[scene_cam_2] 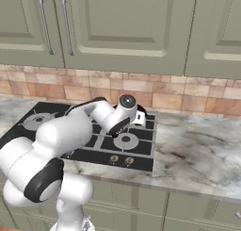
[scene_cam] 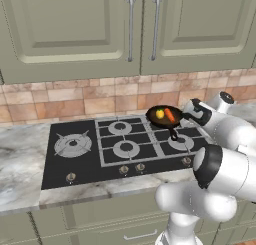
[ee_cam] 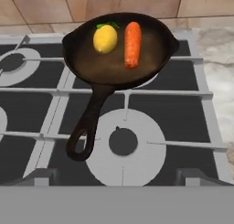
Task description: Put the carrot and lemon in the pan. Then turn on the rear right burner and set the heat to medium.
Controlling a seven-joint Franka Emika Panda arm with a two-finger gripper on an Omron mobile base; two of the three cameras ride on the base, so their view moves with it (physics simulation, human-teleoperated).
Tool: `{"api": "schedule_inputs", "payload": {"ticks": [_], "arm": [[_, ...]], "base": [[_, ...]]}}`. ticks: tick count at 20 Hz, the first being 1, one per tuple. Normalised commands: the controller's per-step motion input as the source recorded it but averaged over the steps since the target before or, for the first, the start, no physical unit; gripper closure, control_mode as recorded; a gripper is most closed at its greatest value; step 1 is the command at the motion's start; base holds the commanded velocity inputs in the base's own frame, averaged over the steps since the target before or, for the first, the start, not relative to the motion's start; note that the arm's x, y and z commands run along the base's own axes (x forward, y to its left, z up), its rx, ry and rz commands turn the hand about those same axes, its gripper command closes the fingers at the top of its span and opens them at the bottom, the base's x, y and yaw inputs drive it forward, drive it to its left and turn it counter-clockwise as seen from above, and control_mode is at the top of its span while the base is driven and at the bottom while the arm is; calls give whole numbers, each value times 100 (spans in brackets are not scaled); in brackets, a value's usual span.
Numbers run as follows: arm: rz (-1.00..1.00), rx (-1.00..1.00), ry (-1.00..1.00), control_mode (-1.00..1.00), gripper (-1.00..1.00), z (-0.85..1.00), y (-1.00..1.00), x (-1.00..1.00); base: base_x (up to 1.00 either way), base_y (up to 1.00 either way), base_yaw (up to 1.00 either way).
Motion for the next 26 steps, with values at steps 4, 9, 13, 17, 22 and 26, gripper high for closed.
{"api": "schedule_inputs", "payload": {"ticks": [4,9,13,17,22,26], "arm": [[0,0,5,-100,-100,15,0,-33],[0,0,8,-100,-100,0,0,0],[0,0,9,-100,-100,0,0,0],[0,0,7,-100,-100,0,0,-7],[0,0,6,-100,-100,0,0,0],[0,0,9,-100,-100,0,-1,0]], "base": [[0,0,0],[0,0,0],[0,0,0],[0,0,0],[0,0,0],[0,0,0]]}}
